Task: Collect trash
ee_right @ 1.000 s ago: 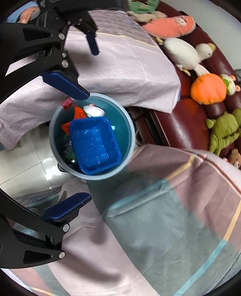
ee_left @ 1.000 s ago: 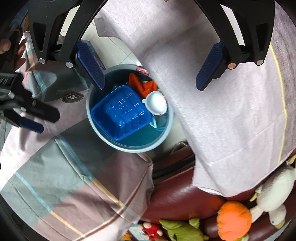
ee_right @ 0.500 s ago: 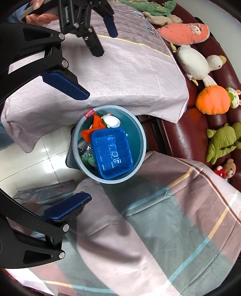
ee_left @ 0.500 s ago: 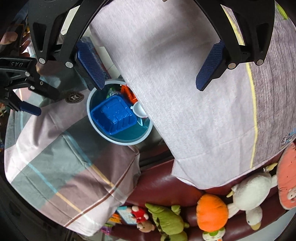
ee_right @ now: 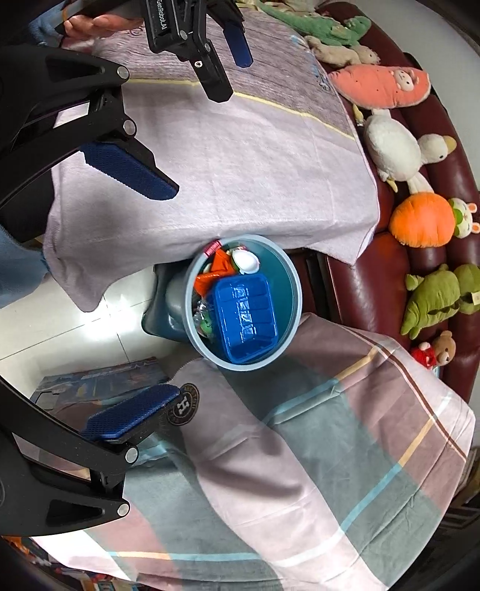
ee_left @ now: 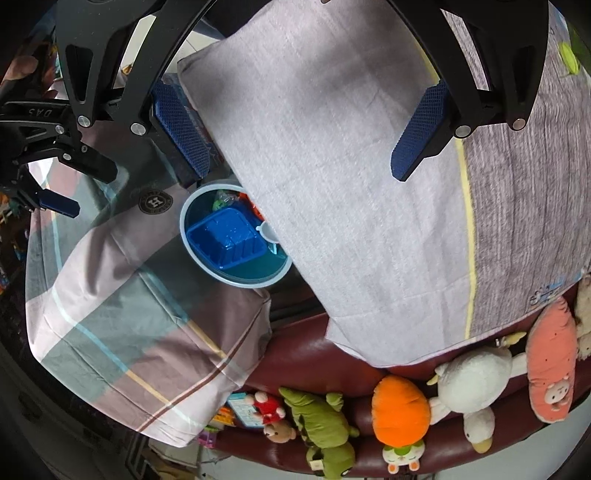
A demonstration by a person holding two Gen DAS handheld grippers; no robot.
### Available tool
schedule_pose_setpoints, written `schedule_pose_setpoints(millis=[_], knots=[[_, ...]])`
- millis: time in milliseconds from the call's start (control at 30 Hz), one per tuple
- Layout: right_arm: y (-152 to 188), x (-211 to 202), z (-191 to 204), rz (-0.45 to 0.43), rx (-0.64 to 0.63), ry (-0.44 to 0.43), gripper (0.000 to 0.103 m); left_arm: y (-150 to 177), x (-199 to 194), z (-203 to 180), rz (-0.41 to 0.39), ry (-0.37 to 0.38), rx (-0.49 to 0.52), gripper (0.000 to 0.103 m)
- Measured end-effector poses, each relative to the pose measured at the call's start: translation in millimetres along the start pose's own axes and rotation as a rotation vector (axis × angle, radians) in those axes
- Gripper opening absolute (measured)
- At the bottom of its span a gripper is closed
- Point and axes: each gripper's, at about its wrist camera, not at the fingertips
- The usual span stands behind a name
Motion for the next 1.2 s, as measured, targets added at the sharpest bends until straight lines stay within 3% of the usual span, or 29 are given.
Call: schedule_pose_setpoints(millis=[400, 800, 1200], knots=[[21.3, -6.0, 12.2, 0.001, -0.023, -0.017, 0.096, 28.1, -14.2, 9.4, -0.007, -0.041, -0.023, 0.099], [22.6, 2.0, 16.3, 0.019, -0.031, -0.013, 0.096, 32.5, -6.0, 14.5, 0.002, -0.070, -0.028, 0.099], [18.1, 17.2, 24.5, 0.049, -0.041, -0.015, 0.096, 36.4, 5.8, 24.6, 0.015, -0.052, -0.050, 0.099]])
Point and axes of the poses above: each gripper's, at about its wrist camera, not at the fingertips, and x roughly the way its jaws point, z to its left, y to its underside, and after that the axes turned 6 degrees about x, right-handed
